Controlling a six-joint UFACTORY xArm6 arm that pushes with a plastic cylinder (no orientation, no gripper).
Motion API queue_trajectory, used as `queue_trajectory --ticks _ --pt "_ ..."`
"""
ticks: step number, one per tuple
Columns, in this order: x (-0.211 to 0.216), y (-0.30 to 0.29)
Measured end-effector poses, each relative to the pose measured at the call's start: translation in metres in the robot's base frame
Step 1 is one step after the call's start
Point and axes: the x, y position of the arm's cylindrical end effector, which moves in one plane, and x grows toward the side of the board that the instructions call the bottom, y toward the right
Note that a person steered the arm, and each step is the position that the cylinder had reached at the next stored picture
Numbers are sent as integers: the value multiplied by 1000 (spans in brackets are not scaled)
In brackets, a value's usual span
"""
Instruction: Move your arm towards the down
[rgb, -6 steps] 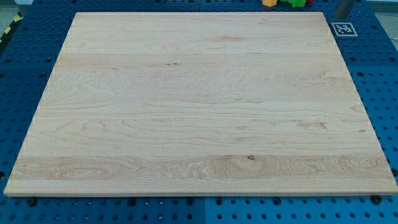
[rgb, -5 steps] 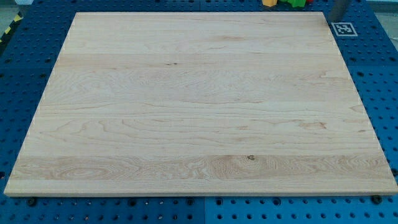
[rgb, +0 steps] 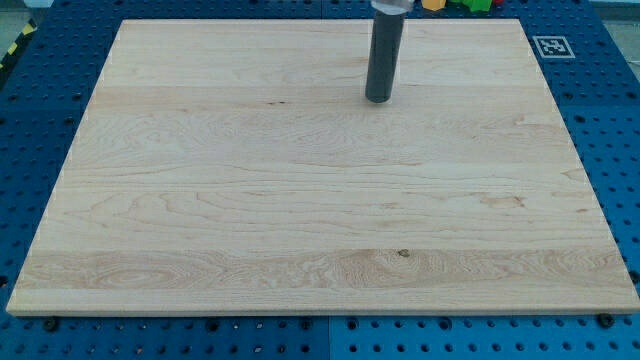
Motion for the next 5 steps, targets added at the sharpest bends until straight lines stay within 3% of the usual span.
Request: queue_trajectory --ticks 1,2,3,4,5 --pt "44 -48" --pt "87 -43" --pt "98 5" --pt "50 32" --pt "32 7"
